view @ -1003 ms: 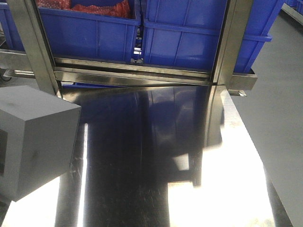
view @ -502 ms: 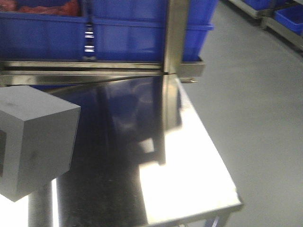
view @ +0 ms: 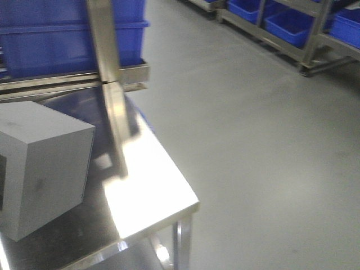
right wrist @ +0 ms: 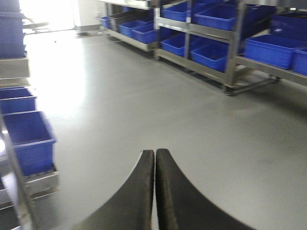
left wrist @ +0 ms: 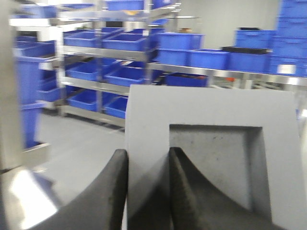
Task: Sort gray base to blue bin
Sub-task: 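Drive the base away from the table holding the block in the left gripper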
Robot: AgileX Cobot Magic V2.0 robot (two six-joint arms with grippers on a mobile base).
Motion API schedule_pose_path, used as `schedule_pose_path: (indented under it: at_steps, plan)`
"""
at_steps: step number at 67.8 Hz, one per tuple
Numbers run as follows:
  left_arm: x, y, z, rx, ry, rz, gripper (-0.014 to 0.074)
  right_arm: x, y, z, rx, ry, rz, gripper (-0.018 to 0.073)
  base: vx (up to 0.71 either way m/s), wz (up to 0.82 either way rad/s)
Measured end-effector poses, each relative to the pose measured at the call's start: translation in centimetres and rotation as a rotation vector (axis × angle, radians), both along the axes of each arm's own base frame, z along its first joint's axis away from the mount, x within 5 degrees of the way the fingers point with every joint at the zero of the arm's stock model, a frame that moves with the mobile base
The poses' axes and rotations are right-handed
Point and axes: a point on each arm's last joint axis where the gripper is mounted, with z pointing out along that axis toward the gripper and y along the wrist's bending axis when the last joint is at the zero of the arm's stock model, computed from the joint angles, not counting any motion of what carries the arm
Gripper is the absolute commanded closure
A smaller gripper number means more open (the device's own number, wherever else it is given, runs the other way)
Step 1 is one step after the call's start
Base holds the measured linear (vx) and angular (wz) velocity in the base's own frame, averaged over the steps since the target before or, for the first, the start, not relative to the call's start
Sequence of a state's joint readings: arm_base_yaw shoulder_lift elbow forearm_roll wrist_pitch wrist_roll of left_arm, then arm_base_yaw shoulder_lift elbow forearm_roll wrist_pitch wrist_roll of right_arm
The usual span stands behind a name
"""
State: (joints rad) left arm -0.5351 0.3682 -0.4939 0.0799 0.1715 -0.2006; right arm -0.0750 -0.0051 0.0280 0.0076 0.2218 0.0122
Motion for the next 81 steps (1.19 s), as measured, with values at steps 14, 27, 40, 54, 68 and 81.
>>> schedule_pose_path:
  at_steps: [14, 27, 40, 54, 68, 81]
  plan:
    - [0.00, 0.00, 0.00, 0.000, 0.000, 0.000, 0.0590, 0.00, 0.00, 0.00, 0.000, 0.000, 0.000, 0.0564, -0.04, -0.64]
    - [0.00, 0.00, 0.00, 0.000, 0.000, 0.000, 0.0590, 0.00, 0.00, 0.00, 0.000, 0.000, 0.000, 0.0564, 0.01, -0.62]
    - [0.00, 0.00, 0.00, 0.000, 0.000, 0.000, 0.0590, 0.00, 0.00, 0.00, 0.000, 0.000, 0.000, 0.0564, 0.05, -0.59]
    - [0.00, 0.00, 0.00, 0.000, 0.000, 0.000, 0.0590, 0.00, 0.00, 0.00, 0.000, 0.000, 0.000, 0.0564, 0.07, -0.54]
    - [0.00, 0.00, 0.00, 0.000, 0.000, 0.000, 0.0590, 0.00, 0.00, 0.00, 0.000, 0.000, 0.000, 0.0564, 0.11, -0.58]
    - [0.00, 0.00, 0.00, 0.000, 0.000, 0.000, 0.0590, 0.00, 0.00, 0.00, 0.000, 0.000, 0.000, 0.0564, 0.14, -0.68]
